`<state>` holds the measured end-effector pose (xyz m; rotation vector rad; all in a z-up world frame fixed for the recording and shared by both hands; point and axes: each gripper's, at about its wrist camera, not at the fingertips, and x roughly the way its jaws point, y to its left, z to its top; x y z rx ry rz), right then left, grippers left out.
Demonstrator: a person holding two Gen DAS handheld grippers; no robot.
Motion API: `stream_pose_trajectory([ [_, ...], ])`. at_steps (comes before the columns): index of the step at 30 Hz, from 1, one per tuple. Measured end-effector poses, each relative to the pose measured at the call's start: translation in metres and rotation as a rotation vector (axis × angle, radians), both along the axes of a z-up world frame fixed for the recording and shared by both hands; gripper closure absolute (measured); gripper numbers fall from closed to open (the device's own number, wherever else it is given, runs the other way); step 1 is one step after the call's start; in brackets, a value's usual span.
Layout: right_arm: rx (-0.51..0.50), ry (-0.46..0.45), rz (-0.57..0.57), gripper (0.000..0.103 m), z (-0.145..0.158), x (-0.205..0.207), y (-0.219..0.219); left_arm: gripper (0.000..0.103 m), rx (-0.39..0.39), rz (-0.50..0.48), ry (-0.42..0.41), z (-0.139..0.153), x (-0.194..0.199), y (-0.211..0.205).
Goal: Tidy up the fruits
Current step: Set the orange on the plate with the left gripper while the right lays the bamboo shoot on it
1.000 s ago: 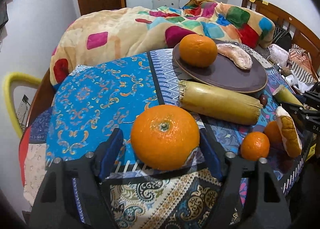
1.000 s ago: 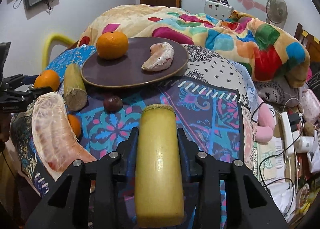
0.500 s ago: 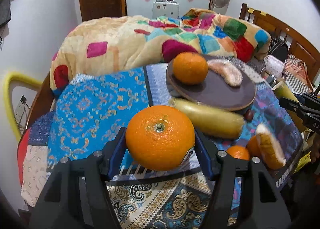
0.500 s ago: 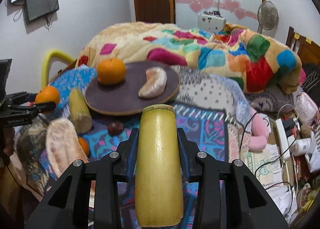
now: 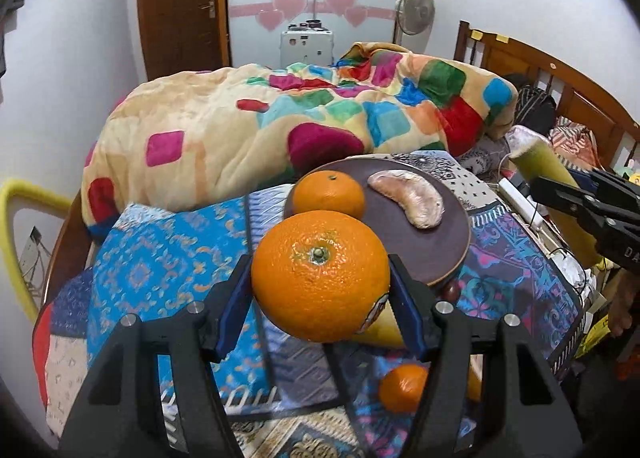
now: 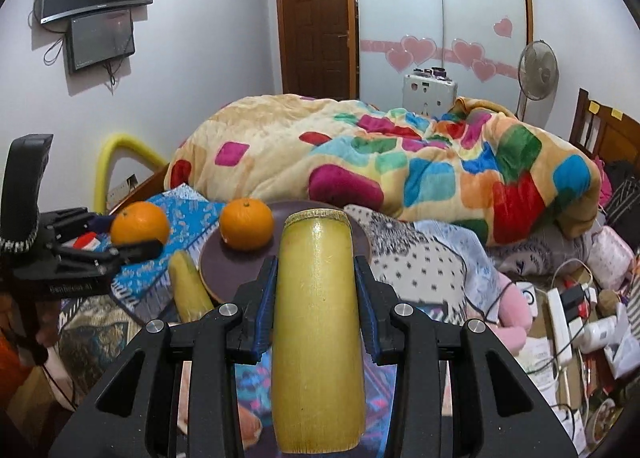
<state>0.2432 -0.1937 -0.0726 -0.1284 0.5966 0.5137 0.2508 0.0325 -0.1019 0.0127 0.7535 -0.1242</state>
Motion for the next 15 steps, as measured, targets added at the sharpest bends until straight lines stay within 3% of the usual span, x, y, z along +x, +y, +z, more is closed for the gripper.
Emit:
stream_pose_trajectory([
  [8, 0.019, 0.033, 0.007, 0.069, -0.011, 0.031, 0.021, 0.039, 0.008, -0.02, 0.033, -0.015, 0.029, -0.013],
  [15, -0.022, 0.078, 0.031, 0.07, -0.024, 0.058, 0.048, 0.039, 0.014, -0.024, 0.048, -0.026, 0.047, -0.014],
])
